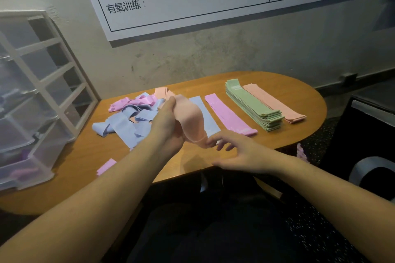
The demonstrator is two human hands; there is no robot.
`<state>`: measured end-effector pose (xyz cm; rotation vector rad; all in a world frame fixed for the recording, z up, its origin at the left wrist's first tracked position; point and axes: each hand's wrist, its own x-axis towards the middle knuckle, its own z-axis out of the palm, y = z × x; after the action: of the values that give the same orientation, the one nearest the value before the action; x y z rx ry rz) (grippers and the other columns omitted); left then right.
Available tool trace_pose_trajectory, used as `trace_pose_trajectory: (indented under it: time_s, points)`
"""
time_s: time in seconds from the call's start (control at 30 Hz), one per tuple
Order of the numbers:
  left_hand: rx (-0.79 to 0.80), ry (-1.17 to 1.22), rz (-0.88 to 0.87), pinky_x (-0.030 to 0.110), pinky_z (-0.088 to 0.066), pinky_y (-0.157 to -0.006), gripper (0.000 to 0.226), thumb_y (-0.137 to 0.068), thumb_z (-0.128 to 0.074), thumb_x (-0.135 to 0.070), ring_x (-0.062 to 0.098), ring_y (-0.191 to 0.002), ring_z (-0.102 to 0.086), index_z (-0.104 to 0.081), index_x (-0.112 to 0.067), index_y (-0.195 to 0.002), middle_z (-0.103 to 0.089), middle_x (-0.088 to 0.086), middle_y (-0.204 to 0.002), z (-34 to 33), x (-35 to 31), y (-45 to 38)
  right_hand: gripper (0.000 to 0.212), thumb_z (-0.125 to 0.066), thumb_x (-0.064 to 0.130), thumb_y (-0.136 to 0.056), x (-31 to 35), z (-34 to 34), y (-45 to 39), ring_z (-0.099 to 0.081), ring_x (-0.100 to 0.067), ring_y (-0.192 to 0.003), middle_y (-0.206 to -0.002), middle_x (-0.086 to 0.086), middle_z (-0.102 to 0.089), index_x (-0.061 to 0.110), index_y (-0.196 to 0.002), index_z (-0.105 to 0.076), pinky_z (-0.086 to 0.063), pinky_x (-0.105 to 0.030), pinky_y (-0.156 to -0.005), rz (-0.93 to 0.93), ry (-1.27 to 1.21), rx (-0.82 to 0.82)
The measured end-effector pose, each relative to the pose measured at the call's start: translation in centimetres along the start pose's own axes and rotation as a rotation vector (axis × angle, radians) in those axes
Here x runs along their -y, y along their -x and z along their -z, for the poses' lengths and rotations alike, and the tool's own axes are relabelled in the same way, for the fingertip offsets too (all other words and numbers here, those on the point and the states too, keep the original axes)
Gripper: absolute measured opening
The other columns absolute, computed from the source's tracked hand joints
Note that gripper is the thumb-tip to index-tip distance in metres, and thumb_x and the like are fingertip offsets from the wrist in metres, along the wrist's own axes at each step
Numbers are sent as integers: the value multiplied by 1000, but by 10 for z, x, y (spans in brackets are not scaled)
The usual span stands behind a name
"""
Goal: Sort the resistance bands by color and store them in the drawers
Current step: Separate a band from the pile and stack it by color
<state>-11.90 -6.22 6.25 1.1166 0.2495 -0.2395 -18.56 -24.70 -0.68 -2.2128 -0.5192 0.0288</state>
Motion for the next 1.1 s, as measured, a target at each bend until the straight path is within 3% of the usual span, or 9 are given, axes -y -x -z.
trace_pose_trajectory:
  time_s: [0.13, 0.33, 0.4, 0.57, 0.7, 0.83, 0.9, 1.0, 1.1]
  points:
    - [24, 17, 27, 33, -54, -73, 40, -101, -55, -43, 21, -94, -68, -58, -16, -129, -71, 5, -113, -2, 0, 5, 62, -80, 32, -82, -2, -11, -5, -54, -8, -104, -118, 20, -46, 50, -120, -35, -49, -30, -92, 89, 62, -142]
    - [60, 27, 50, 35, -55, -79, 39, -101, -54, -43, 19, -92, -69, -59, -15, -126, -72, 5, -107, -1, -1, 4, 63, -79, 31, -84, 4, -6, -12, -45, 9, -102, -109, 29, -42, 50, -129, -40, -37, -6, -81, 152, 187, -144]
    - [72, 20, 50, 34, -55, -74, 39, -102, -52, -43, 19, -92, -69, -58, -14, -127, -71, 6, -106, 0, 0, 5, 49, -78, 35, -83, 2, -5, -12, -45, 5, -105, -111, 24, -43, 46, -121, -51, -39, -11, -87, 191, 178, -171]
    - [38, 76, 43, 31, -55, -68, 39, -102, -52, -41, 19, -94, -68, -56, -14, -131, -71, 6, -110, 1, -1, 3, 17, -69, 49, -82, -6, -7, -10, -38, -9, -127, -135, 18, -43, 35, -91, -66, -38, -52, -105, 241, 362, -137]
    - [5, 95, 7, 31, -57, -65, 35, -104, -50, -34, 18, -91, -67, -56, -13, -131, -69, 5, -107, 10, -8, -4, 20, -72, 43, -83, -1, -3, -2, -40, -8, -134, -139, 24, -50, 28, -97, -72, -37, -46, -107, 345, 240, -137]
    - [-77, 181, 14, 31, -55, -96, 19, -102, -55, -23, 20, -96, -63, -61, -7, -112, -63, 9, -112, 22, -13, -16, 15, -78, 35, -82, 8, 1, 1, -52, -13, -127, -126, 16, -62, 23, -91, -75, -39, -33, -105, 362, 70, -268]
    - [-100, 188, 25, 29, -57, -91, 16, -103, -54, -20, 19, -94, -64, -60, -8, -110, -63, 11, -113, 27, -12, -18, 12, -80, 24, -82, 14, 5, 2, -60, -12, -114, -109, 13, -68, 26, -91, -73, -42, -22, -97, 281, -109, -216]
    - [-136, 209, 45, 26, -61, -61, 26, -103, -54, -21, 19, -89, -69, -54, -7, -124, -69, 12, -112, 33, -10, -20, 21, -78, 6, -84, 18, 9, 2, -64, -8, -98, -94, 11, -71, 24, -89, -70, -41, -13, -89, 215, -203, -151]
    - [-157, 191, 24, 29, -62, -73, 26, -103, -53, -19, 20, -87, -69, -55, -6, -126, -68, 11, -105, 36, -10, -21, 16, -76, -1, -85, 15, 7, -1, -68, -20, -91, -89, 3, -74, 13, -88, -71, -49, -24, -89, 218, -273, -241]
